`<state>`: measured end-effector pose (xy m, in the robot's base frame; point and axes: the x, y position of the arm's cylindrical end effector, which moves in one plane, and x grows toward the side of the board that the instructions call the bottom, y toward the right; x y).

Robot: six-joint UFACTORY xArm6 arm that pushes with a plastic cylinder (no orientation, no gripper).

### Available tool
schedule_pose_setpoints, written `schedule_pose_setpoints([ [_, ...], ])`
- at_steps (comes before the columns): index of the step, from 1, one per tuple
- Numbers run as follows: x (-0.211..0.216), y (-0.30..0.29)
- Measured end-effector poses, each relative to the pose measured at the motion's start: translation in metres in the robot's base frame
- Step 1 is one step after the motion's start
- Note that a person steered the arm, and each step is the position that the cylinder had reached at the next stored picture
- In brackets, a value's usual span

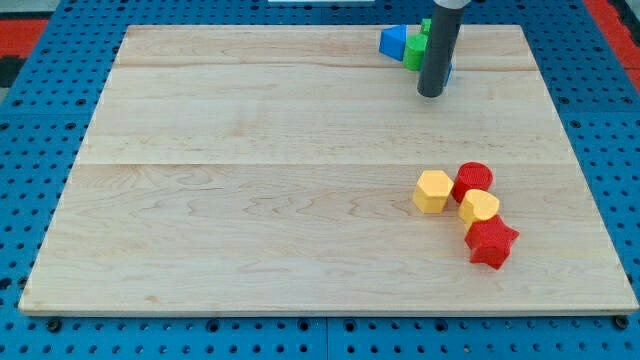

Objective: Place your hand at the top right corner

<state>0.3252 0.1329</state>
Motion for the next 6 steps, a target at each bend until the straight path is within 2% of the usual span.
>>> schedule_pose_setpoints([
  [2, 0.062, 0.065],
  [3, 0.062, 0.145],
  [4, 0.007, 0.180],
  [6, -0.086, 0.187],
])
